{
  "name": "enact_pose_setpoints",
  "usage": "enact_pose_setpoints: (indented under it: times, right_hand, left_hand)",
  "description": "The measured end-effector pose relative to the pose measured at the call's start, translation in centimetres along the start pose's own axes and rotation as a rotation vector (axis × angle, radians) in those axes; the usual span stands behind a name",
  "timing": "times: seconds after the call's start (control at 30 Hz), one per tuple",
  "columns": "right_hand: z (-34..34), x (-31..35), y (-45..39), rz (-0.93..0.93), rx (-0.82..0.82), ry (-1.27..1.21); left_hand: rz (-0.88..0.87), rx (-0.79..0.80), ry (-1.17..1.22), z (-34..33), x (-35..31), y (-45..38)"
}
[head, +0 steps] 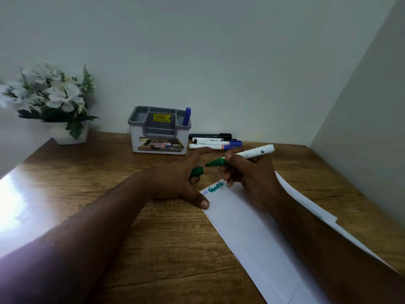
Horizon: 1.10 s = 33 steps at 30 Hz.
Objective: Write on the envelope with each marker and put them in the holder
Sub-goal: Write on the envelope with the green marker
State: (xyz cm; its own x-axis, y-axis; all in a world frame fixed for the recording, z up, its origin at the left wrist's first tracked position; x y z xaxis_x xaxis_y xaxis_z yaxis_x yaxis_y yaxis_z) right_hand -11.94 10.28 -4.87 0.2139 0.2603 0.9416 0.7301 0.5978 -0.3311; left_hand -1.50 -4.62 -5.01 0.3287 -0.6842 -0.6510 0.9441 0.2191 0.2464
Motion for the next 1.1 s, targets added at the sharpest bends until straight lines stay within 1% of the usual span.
enact_pose_setpoints:
  times: [0.13,0.23,0.3,0.37,0.43,0.57,0.6,0.7,0.73,0.77,0.8,0.87,0.9,1.0,1.1]
  right_hand:
    - [-0.7,-0.3,0.3,-0.058,0.087,0.075]
    - [-1.4,-0.2,0.3,-0.108,0.177,0.071]
    - [-2.0,0.3,0.2,-0.085,0.216,0.046]
    - [-2.7,0.7,0.1,-0.044,0.217,0.048]
    - [-3.6,1.1,0.0,0.007,0.212,0.1]
    - [-5.7,1.2,-0.5,0.071,0.189,0.224]
    - [-6.3,1.3,-0.6,0.071,0.212,0.253]
    - [-7.6,1.3,-0.8,0.033,0.357,0.354]
    - [-7.9,1.6,-0.9,0.054,0.371,0.372]
    - [-7.9,2.0,-1.2,0.126,0.367,0.386]
    - [-7.9,2.8,-1.6,0.243,0.366,0.411]
    - [-7.8,4.7,-2.6,0.452,0.433,0.552]
    - [-7.8,5.7,-3.2,0.503,0.479,0.65]
    - [-8.5,7.8,-5.7,0.468,0.575,0.781]
    - [-10.9,8.7,-8.7,0.385,0.648,0.861]
  left_hand:
    - [-0.019,-0.02,0.06,0.2,0.1,0.2]
    - [-0.047,-0.031,0.085,0.1,0.0,0.4]
    - [-0.099,-0.064,0.187,-0.1,0.0,0.4]
    - [-0.162,-0.139,0.303,-0.2,0.3,0.3]
    - [-0.207,-0.207,0.38,-0.1,0.6,0.3]
    - [-0.274,-0.275,0.462,0.0,0.8,0.5]
    - [-0.296,-0.301,0.498,0.1,0.8,0.5]
    - [-0.335,-0.332,0.615,0.8,1.4,0.3]
    - [-0.323,-0.321,0.684,1.1,1.8,0.2]
    - [-0.294,-0.313,0.76,1.3,2.2,0.2]
    - [-0.258,-0.307,0.828,1.5,2.5,0.1]
    - [-0.177,-0.291,0.872,1.5,2.8,-0.1]
    - [-0.143,-0.287,0.853,1.5,2.7,-0.2]
    - [-0.061,-0.311,0.799,1.4,2.1,-0.1]
    - [-0.024,-0.396,0.9,2.3,3.0,0.1]
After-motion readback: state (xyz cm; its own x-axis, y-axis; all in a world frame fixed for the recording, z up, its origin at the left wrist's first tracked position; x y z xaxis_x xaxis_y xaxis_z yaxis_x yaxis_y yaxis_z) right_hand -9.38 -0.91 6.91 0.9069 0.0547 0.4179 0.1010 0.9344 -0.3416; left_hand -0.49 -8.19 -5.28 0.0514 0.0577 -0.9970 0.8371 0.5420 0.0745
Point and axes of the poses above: each hand's wrist, its own y-axis away from the middle knuckle, its own z-axis out of the back of the hand, x = y × z, the point moved 2 cm from there along -y, towards the middle knuckle, and after that the axes turned 7 degrees about z, right-handed, at the moved point
